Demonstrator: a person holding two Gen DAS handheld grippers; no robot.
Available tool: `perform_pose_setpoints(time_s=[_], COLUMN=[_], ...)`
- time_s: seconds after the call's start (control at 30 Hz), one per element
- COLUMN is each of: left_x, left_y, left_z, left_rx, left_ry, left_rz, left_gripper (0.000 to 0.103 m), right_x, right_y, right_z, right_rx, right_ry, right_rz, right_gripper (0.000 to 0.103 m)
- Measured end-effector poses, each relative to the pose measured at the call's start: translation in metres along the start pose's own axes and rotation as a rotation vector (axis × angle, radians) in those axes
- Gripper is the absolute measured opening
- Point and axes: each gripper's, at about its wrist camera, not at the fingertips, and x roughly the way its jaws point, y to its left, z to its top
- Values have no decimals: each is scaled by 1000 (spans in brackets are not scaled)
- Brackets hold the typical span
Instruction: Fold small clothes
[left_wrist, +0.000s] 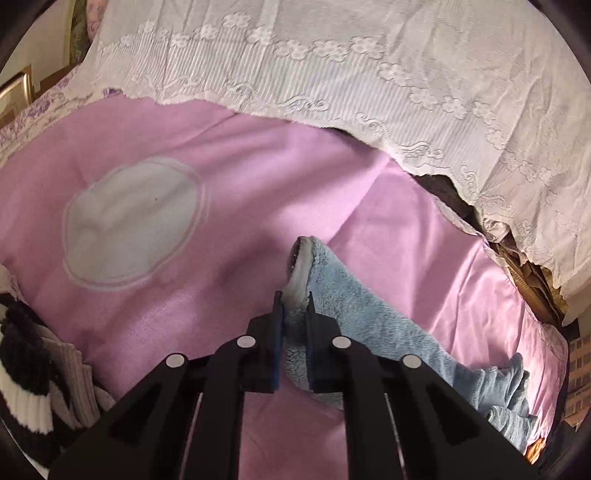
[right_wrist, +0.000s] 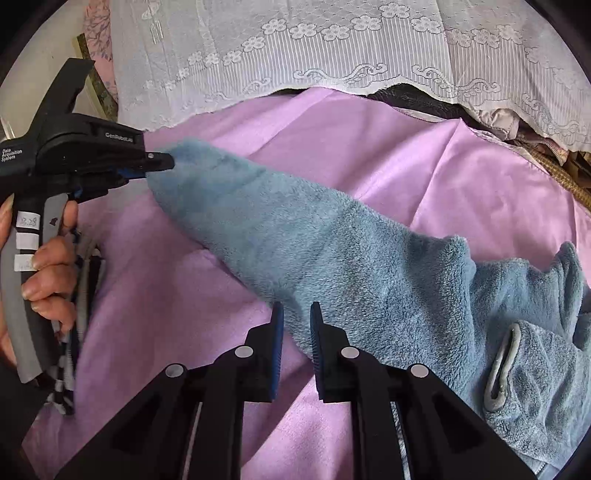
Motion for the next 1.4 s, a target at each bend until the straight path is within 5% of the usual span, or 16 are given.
perform_pose_setpoints(time_s=[0.07, 0.23, 0.33, 0.47, 0.5, 0.6, 0.9, 1.03, 1.07, 1.17, 1.27, 1.4], left_x=[-25, -80, -105, -124, -126, -130, -144, -126, -118, -90, -85, -91], left_y=[-24, -97, -148, -214, -228, -272, -427, -476, -484, -494, -475, -427], left_z=[-2, -23, -50, -96, -107, -136, -227, -281, -294, -326, -338, -311], left_rx=[65, 243, 386, 534, 552, 587, 655, 687, 704, 754, 798, 777], left_ry=[-39, -112, -135, -134, -127, -109, -63, -5, 6, 67, 82, 43], left_rz=[-18, -105, -141, -202, -218, -254, -414, -384, -354, -274, -237, -184], left_gripper=[9, 8, 8, 8, 8, 9, 9, 12, 15, 46, 47, 67], right_x=[-24, -79, -96, -111, -117, -144, -247, -245, -238, -212, -191, -186], right_y=[-11, -78, -101, -116, -126, -165, -313, -371, -382, -412, -431, -437], right_z=[7, 40, 61, 60, 53, 22, -67, -109, -119, -148, -171, -190], right_rx=[96, 496, 559, 523, 534, 599, 680, 743, 755, 804, 848, 876], right_ry=[-53, -162, -113, -30, -35, -83, -204, -160, -149, -104, -73, -96], right_rz=[92, 403, 547, 509, 478, 466, 393, 353, 346, 341, 312, 273], right_gripper=[44, 45, 45, 48, 29, 16, 16, 16, 15, 11, 9, 9])
